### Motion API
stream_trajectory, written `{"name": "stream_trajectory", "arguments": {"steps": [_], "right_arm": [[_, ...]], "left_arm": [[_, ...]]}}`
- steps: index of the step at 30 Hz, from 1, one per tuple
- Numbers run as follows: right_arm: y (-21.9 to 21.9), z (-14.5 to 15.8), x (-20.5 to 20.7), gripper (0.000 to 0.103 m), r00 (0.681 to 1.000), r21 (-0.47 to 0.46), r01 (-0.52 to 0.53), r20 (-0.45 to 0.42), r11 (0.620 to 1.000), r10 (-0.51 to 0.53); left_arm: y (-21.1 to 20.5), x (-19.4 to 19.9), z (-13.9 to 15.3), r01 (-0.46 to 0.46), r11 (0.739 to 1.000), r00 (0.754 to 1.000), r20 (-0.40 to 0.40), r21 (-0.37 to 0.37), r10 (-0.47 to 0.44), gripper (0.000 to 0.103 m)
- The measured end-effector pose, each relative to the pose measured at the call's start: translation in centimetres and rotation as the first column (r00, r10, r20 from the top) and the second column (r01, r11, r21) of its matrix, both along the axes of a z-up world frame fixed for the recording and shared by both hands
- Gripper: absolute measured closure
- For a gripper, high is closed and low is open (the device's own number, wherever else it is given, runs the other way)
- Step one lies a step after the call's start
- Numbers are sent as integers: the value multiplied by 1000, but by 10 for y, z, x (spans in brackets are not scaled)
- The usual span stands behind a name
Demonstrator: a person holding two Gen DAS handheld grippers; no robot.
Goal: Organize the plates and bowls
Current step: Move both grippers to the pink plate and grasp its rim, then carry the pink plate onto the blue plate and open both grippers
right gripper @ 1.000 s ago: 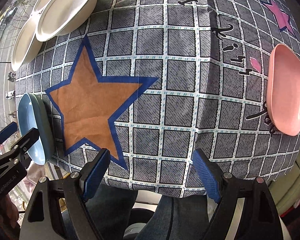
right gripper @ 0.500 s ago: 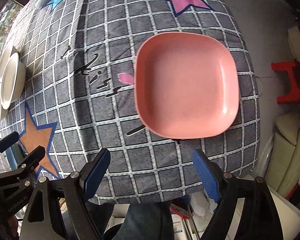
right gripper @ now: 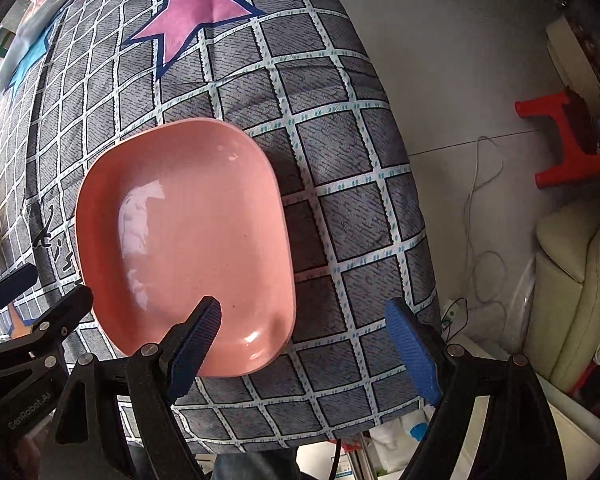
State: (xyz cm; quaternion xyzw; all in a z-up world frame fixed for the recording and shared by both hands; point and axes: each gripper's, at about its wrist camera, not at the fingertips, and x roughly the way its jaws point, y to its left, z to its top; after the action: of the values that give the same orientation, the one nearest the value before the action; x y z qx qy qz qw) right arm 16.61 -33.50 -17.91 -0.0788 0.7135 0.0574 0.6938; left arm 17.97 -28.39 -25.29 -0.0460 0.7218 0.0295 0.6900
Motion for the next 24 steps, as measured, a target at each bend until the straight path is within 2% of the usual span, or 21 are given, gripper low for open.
{"name": "stream_trajectory", "arguments": {"steps": [4,7,10,12,13,15,17,20,24], "right_arm": [[-6,-12,5,18,1000,41,-25,-1,999,25],[-4,-20,4,26,999,54,-35,-10,998,35],[-1,-23,-3,40,999,61,-42,-6,997,43],[9,-19,-5,58,997,55,-71,-1,996,71],[14,-16,-5,63,996,45,-87,5,995,87],[19,-15,-7,70,994,29,-110,12,993,110],[24,-12,-8,80,994,43,-111,7,993,111],[37,-9,-14,80,995,57,-96,-27,994,98],[65,-9,-38,80,989,74,-130,-59,989,135]], "left_arm": [[-5,13,-11,-15,1000,1000,-12,18,15,23],[0,31,-22,-21,1000,999,-42,10,22,30],[-8,32,-31,-22,1000,999,-32,-3,22,35],[-15,34,-28,3,1000,1000,-20,-3,-3,42],[-24,39,-26,19,1000,1000,-15,-4,-19,46],[-50,49,-22,63,998,998,-6,-10,-63,62],[-73,60,-21,90,996,996,-12,-10,-90,68],[-77,52,-24,68,997,997,-20,-21,-68,68],[-68,39,-25,38,999,999,-37,-12,-39,68]]}}
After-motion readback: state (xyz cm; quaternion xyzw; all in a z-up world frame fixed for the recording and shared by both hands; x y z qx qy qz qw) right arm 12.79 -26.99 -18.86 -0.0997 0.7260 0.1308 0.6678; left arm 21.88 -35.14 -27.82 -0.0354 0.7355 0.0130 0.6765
